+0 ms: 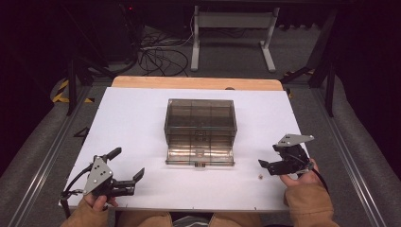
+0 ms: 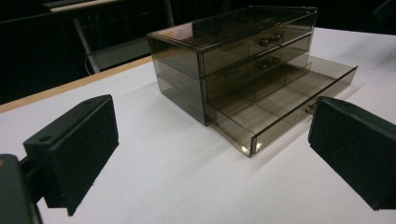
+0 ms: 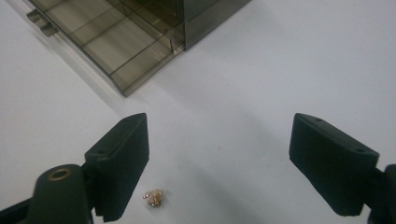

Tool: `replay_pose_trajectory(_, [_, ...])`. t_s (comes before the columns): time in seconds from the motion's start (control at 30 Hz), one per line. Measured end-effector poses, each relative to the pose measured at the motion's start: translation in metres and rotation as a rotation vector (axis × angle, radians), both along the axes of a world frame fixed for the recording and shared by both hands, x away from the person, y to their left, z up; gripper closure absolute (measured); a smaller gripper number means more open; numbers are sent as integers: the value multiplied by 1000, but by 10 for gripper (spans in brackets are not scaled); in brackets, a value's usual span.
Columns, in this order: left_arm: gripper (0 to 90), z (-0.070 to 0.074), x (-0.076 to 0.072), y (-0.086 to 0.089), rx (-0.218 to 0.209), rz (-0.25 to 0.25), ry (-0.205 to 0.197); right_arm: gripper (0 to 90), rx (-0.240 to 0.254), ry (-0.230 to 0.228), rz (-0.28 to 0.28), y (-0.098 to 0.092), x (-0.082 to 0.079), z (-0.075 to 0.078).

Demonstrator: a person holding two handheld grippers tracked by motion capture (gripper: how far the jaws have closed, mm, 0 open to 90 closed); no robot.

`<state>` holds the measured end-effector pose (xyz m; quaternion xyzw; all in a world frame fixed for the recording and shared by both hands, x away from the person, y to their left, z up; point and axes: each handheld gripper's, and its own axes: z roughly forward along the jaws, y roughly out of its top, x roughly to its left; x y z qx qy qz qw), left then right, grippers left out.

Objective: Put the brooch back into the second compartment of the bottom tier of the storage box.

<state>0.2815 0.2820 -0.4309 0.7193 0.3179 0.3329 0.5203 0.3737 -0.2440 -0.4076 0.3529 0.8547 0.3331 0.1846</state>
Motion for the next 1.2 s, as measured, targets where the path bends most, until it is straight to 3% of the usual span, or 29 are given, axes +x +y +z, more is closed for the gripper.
replay_pose_trajectory(0.17, [25, 0, 0, 0, -4, 1, 2, 224, -23, 23, -1, 0, -1, -3])
replay_pose_trajectory(0.37, [25, 0, 0, 0, -4, 2, 1, 266, -64, 82, 14, 4, 1, -8])
replay_pose_trajectory(0.43, [25, 0, 1, 0, 0, 2, 1, 290, -75, 117, 30, 6, 2, -10])
replay_pose_trajectory(0.57, [26, 0, 0, 0, -3, 2, 1, 314, -91, 138, 43, 9, 1, -11])
replay_pose_trajectory(0.7, [26, 0, 0, 0, 0, 1, 1, 348, -115, 189, 86, 15, 0, -12])
replay_pose_trajectory(1.0, [25, 0, 0, 0, -3, 1, 1, 405, -184, 228, 128, 23, -2, -16])
replay_pose_trajectory(1.2, [25, 0, 0, 0, 2, 2, -1, 449, -200, 246, 140, 26, -3, -17])
